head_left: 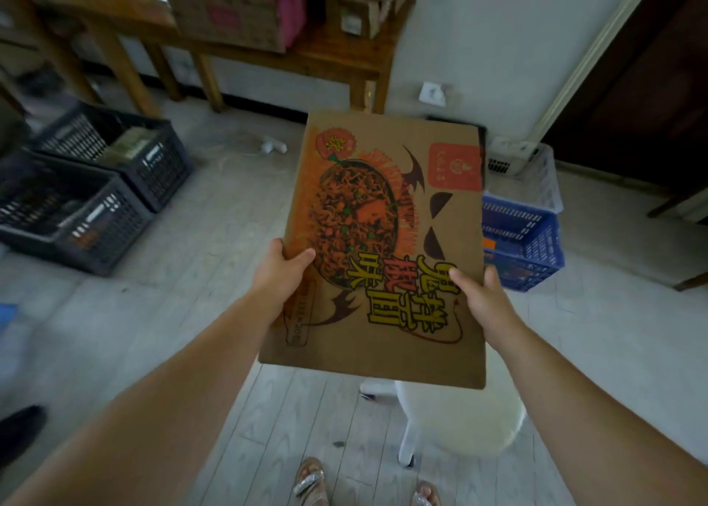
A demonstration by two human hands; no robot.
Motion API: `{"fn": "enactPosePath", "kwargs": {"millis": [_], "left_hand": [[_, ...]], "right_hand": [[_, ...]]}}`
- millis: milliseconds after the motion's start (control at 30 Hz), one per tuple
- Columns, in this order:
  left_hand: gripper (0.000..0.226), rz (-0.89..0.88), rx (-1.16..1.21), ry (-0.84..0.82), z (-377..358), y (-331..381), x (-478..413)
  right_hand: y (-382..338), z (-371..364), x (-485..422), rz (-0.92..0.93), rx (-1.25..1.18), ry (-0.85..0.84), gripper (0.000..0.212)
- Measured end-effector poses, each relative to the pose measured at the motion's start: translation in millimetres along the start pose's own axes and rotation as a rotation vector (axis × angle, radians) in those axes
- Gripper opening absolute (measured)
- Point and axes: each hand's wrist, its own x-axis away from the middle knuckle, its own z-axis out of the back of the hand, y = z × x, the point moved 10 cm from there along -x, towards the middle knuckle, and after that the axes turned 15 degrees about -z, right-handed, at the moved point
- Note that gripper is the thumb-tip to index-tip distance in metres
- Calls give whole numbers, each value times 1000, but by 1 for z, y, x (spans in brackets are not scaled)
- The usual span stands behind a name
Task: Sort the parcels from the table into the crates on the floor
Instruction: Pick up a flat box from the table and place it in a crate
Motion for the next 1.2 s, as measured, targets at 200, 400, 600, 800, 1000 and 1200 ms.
{"fn": "enactPosePath", "kwargs": {"millis": [200, 400, 600, 800, 1000, 1200], "left_hand": [[35, -53, 22, 88, 89, 33, -19], [37, -50, 43, 192, 151, 53, -46], [38, -71, 134, 264, 172, 79, -96], [43, -149, 178, 278, 184, 130, -189], [44, -233, 231, 322, 201, 200, -286], [38, -294, 313, 280, 209, 236, -362]], "right_hand": [[-55, -66, 27, 69, -43, -44, 58], [-116, -111, 33, 97, -73, -150, 42], [-195, -138, 15, 178, -163, -183, 35], [-290, -169, -29, 258, -240, -225, 34], [-412, -198, -76, 347, -213, -279, 33], [-490, -222, -114, 438, -210, -245, 47]]}}
